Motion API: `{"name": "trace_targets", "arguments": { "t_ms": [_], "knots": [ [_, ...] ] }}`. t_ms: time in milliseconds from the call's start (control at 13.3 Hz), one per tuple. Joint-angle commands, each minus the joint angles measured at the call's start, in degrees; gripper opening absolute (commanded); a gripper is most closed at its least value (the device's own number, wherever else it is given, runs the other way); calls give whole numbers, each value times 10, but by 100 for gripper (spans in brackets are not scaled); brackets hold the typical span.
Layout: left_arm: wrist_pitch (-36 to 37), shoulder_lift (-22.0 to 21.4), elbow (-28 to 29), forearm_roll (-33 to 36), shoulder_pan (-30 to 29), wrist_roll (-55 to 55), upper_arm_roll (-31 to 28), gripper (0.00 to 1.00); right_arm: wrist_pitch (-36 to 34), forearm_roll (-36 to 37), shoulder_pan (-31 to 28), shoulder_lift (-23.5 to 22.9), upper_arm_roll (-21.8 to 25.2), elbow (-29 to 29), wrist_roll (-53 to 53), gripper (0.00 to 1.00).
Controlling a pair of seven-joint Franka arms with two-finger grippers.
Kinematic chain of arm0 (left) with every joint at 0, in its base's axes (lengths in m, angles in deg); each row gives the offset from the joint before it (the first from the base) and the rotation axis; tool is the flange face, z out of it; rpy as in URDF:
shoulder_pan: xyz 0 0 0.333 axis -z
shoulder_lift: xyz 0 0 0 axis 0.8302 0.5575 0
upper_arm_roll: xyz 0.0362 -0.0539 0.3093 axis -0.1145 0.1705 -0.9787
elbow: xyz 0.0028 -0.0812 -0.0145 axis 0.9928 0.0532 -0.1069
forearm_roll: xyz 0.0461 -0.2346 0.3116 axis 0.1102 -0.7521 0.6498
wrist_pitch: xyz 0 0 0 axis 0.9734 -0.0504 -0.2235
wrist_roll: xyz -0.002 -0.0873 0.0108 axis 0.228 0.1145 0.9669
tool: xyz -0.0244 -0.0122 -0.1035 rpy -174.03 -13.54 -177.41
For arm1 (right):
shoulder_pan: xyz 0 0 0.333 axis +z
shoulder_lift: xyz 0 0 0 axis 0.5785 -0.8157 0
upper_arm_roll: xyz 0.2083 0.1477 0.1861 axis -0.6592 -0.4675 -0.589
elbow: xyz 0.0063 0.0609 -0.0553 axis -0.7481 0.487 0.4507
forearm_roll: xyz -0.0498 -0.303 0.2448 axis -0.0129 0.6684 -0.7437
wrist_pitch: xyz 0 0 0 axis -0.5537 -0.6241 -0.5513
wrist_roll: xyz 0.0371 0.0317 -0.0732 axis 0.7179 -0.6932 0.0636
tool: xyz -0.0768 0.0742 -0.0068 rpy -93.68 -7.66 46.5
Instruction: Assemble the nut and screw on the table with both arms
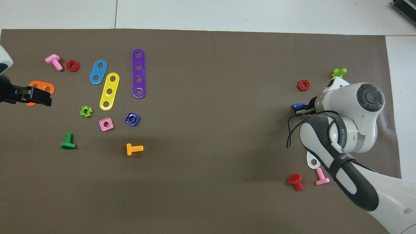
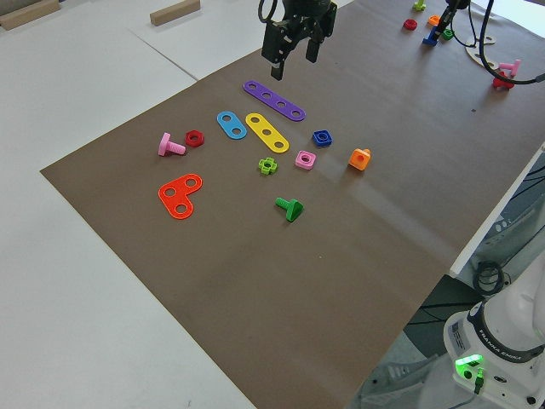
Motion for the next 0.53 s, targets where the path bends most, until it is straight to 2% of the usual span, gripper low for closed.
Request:
{"name": "trace_targets", "arguments": {
  "t_ms": [0, 75, 225, 451],
  "knots": [
    [-34, 22, 16, -27, 33, 0, -2, 95, -19, -17, 0, 26, -3, -14, -17, 0],
    [-46, 35, 20, -28, 46, -2, -2, 94, -43, -17, 6, 36, -3, -33, -49, 0],
    [-85, 59, 34, -28, 65, -5, -2, 92, -130, -9, 47, 34, -3, -105, -127, 0],
    [-192, 54, 127, -30, 85, -6, -2, 92, -142, 25, 127, 21, -3, -143, -282, 0]
  ]
}}
